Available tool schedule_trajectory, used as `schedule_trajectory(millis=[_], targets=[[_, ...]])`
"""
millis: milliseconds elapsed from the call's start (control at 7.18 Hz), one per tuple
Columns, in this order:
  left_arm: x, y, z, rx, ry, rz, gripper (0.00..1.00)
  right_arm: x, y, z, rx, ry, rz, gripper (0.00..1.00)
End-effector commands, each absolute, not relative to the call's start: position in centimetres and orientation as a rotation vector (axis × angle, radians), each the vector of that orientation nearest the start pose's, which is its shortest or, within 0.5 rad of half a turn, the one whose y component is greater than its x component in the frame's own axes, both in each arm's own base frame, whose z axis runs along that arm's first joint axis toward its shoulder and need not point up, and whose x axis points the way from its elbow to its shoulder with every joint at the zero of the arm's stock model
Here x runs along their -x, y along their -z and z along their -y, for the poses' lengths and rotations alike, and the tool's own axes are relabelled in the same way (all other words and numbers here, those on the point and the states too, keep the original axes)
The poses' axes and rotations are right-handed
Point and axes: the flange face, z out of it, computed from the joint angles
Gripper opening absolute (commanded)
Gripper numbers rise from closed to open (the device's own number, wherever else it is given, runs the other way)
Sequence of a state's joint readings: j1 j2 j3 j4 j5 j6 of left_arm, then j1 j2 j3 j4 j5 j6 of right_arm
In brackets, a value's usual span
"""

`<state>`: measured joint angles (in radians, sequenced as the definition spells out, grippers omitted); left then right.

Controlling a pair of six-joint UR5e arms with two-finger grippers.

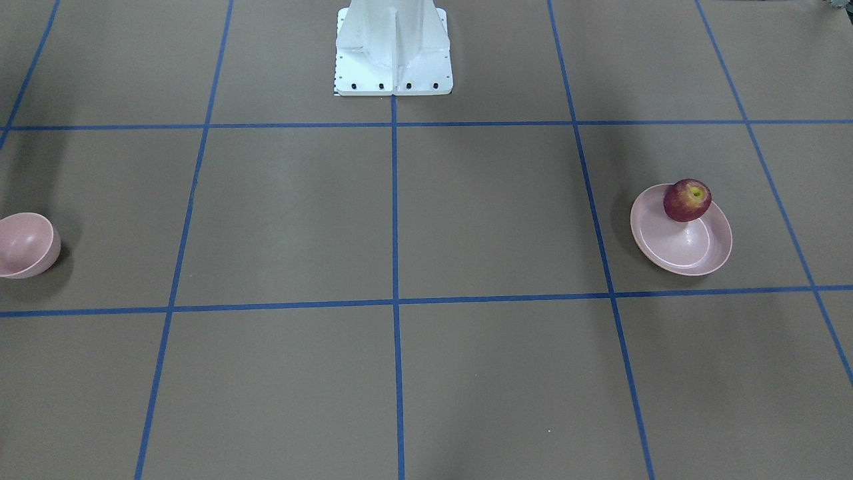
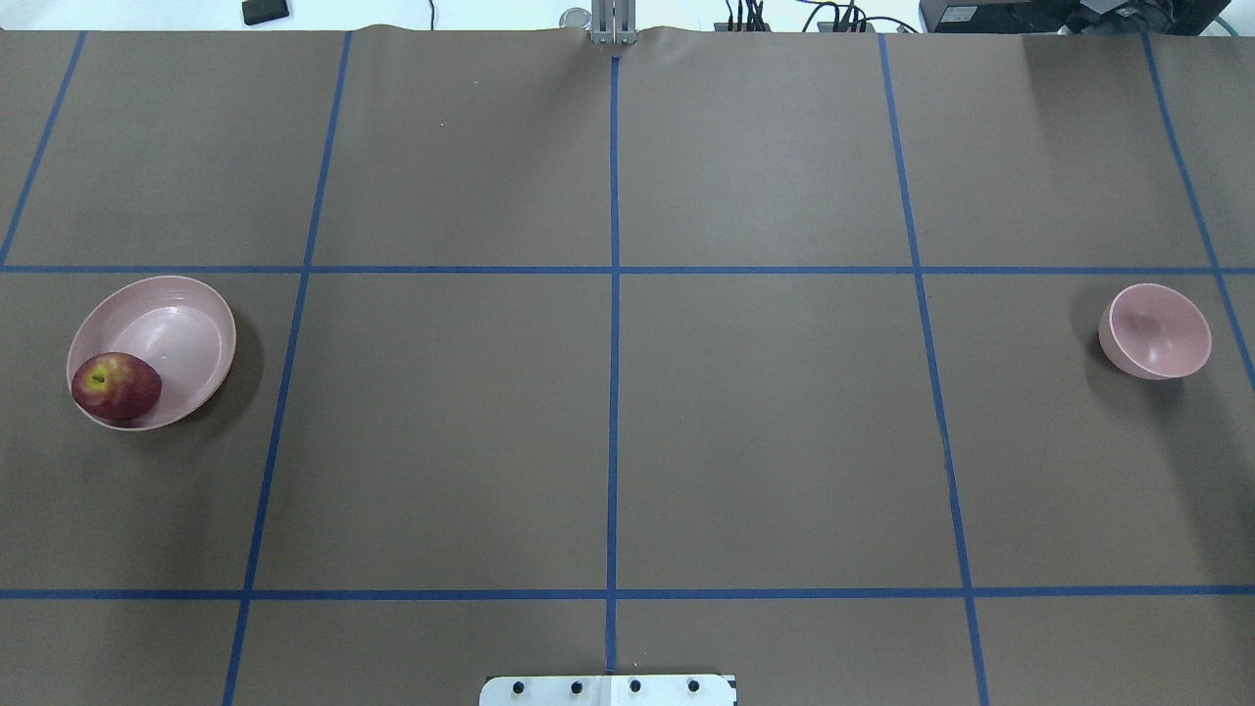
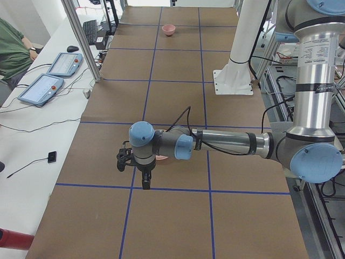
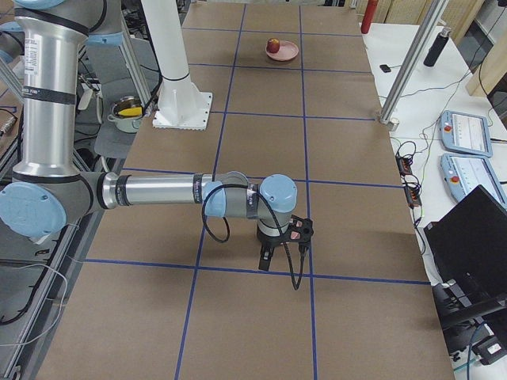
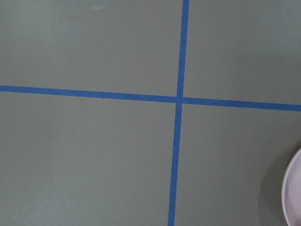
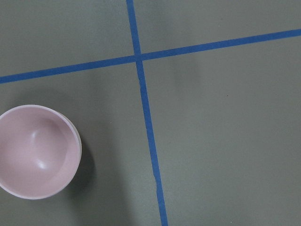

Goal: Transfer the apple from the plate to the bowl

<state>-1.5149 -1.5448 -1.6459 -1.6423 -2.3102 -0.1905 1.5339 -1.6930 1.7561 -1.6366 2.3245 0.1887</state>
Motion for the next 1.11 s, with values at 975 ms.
schedule_trajectory(millis=[975], targets=[[3.84,-62.41,49.25,-0.029,0.088,-0.747,0.99,-5.50,-62.41,44.18,0.064,-0.151,0.751,1.00]])
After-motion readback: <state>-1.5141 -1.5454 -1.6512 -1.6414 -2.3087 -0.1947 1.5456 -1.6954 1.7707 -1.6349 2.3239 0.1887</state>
